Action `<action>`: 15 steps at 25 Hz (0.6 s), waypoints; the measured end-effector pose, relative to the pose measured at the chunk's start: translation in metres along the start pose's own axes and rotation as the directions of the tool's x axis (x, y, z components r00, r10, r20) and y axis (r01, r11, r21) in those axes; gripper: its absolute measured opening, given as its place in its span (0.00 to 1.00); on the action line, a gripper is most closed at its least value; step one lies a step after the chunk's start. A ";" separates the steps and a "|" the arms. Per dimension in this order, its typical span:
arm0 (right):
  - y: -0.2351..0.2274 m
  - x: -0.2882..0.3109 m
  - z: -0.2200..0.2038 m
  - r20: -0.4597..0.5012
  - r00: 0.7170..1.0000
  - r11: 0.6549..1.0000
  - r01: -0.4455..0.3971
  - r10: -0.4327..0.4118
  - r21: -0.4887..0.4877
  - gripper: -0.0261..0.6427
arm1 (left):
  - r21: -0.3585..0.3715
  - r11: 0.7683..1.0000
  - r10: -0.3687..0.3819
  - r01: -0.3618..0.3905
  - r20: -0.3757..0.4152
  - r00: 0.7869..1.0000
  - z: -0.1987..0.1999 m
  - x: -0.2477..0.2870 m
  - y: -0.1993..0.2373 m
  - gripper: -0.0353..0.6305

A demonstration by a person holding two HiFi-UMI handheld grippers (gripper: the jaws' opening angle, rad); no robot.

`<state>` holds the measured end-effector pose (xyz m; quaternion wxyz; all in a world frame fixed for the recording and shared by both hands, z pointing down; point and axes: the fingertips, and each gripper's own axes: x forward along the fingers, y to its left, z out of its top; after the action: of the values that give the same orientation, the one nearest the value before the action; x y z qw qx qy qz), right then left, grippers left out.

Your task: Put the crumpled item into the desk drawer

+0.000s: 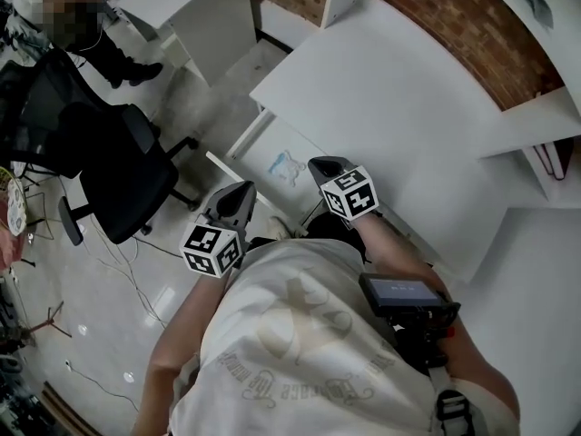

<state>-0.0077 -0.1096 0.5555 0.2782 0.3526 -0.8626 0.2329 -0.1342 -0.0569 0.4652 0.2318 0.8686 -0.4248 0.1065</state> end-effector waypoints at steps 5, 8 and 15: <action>0.009 -0.021 0.016 0.067 0.998 1.000 -0.019 0.017 0.020 0.07 | 0.003 1.000 -0.012 0.012 0.005 1.000 0.001 0.001 -0.003 0.09; 0.013 -0.032 0.023 0.100 0.995 0.999 -0.027 0.024 0.027 0.07 | -0.001 1.000 -0.008 0.008 0.018 1.000 0.005 0.002 -0.002 0.09; 0.016 -0.057 0.037 0.210 0.977 0.997 -0.043 0.029 0.060 0.07 | -0.010 1.000 0.013 -0.013 0.040 0.999 0.009 0.002 0.011 0.09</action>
<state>0.0026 -0.0938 0.4887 0.1705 0.3681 -0.8854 0.2272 -0.1416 -0.0681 0.4615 0.2267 0.8666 -0.4357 0.0884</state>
